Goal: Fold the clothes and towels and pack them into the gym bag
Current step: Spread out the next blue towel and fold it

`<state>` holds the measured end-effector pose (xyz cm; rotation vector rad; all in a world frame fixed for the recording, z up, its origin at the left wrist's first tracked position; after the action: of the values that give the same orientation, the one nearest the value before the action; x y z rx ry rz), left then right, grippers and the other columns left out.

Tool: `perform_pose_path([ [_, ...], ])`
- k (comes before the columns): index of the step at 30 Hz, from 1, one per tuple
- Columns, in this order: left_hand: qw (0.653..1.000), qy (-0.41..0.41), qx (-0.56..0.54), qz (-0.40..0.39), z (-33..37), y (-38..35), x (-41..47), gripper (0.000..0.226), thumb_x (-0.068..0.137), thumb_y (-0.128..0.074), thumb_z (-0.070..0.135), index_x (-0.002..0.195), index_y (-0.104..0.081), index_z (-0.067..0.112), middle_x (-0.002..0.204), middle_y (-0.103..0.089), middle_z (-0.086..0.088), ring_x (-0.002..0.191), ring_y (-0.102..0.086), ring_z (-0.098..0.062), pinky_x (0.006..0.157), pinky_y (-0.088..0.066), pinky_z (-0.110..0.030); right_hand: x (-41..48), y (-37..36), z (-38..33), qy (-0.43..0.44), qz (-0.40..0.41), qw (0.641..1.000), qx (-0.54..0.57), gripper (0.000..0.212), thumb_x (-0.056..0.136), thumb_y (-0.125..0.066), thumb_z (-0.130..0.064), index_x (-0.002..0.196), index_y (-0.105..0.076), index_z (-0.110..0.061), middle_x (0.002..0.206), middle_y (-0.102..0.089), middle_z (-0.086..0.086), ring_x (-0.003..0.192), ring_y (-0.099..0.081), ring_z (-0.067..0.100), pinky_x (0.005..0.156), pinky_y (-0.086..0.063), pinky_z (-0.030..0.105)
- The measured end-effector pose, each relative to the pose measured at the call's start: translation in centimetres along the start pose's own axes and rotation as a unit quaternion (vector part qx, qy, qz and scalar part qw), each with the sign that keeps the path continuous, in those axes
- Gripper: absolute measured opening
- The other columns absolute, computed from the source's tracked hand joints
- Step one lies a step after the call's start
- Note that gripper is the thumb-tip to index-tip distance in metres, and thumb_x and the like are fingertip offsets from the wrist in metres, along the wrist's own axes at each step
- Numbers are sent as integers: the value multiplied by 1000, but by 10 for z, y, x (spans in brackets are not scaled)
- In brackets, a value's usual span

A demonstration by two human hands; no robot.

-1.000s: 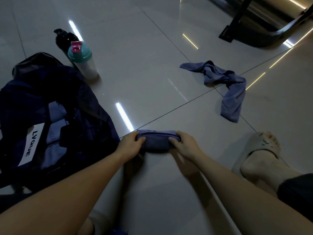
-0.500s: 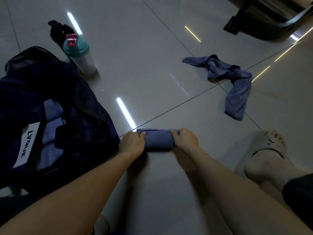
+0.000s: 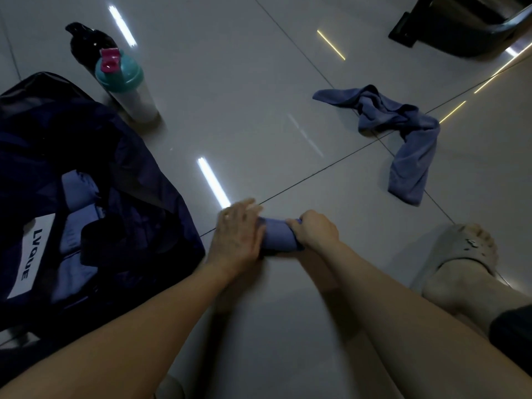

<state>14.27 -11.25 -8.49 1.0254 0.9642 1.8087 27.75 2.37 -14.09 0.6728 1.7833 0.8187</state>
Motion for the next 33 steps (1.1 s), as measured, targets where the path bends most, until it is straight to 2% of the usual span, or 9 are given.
perform_pose_path([
  [3, 985, -149, 5, -87, 36, -33, -10, 54, 93, -51, 34, 136, -55, 1, 139, -56, -19, 127, -51, -34, 113, -31, -44, 4, -4, 3, -12, -19, 999, 27, 49, 95, -51, -54, 66, -47, -16, 98, -69, 18, 96, -65, 37, 75, -43, 33],
  [6, 980, -113, 46, -160, 25, -59, -19, 72, 94, -47, 46, 149, -43, -1, 152, -47, -19, 142, -43, -34, 124, -19, -42, 3, -7, 6, -27, -17, 998, 51, 50, 94, -50, -59, 71, -54, -15, 99, -71, 18, 94, -65, 37, 75, -45, 34],
  [11, 976, -82, 21, -199, 14, -65, -11, 82, 93, -44, 57, 153, -37, 2, 156, -42, -17, 145, -39, -31, 123, -20, -41, -25, 9, 1, 7, 113, 991, 70, 43, 101, -44, -49, 106, -56, -8, 108, -64, 14, 98, -62, 37, 83, -49, 40],
  [14, 971, -100, 26, -213, 14, -66, -9, 82, 91, -46, 57, 151, -39, 2, 154, -45, -16, 143, -41, -31, 122, -27, -43, -25, -5, 13, -86, 60, 976, 190, 52, 97, -53, -50, 114, -55, 0, 115, -65, 20, 104, -62, 37, 77, -45, 35],
  [18, 973, -86, 4, -213, 13, -64, -7, 79, 90, -46, 54, 151, -40, 5, 152, -47, -13, 142, -42, -30, 121, -29, -45, -33, -20, 11, -210, -29, 851, 480, 40, 87, -74, -23, 110, -57, 6, 106, -64, 25, 87, -64, 38, 53, -53, 33],
  [21, 981, -61, -31, -182, 12, -52, -1, 72, 83, -69, 42, 144, -50, 8, 141, -57, -11, 130, -53, -29, 116, -35, -41, -39, -23, 3, -256, -105, 774, 569, 40, 87, -76, -13, 119, -56, -1, 102, -59, 21, 77, -57, 34, 34, -48, 30],
  [24, 984, -55, -40, -163, 17, -37, 5, 63, 75, -83, 21, 132, -61, 9, 125, -66, -8, 116, -61, -29, 106, -39, -36, -42, -26, 0, -286, -176, 756, 562, 39, 98, -62, -20, 131, -51, 0, 104, -54, 19, 76, -50, 29, 58, -52, 37],
  [27, 980, 31, -77, -183, 11, -27, 18, 49, 85, -75, 17, 131, -61, 16, 121, -68, -5, 115, -62, -26, 101, -40, -33, -46, -14, -8, -269, -173, 724, 611, 17, 99, -57, -13, 97, -61, 3, 87, -57, 15, 74, -54, 27, 69, -50, 34],
  [33, 968, 84, -109, -210, 17, 9, 44, 35, 83, -71, 26, 117, -64, 25, 103, -74, -2, 93, -68, -27, 76, -52, -33, -56, 33, -15, -225, -109, 697, 672, 19, 92, -66, -16, 85, -55, 0, 82, -59, 14, 69, -59, 23, 42, -54, 25],
])
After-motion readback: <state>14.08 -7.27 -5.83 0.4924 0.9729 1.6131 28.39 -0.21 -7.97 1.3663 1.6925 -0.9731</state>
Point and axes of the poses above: each hand's wrist, its own x-axis towards the middle knuckle, its own y-axis out of the back of the hand, z = x × y, the point moved 8 cm from there along x, towards the middle knuckle
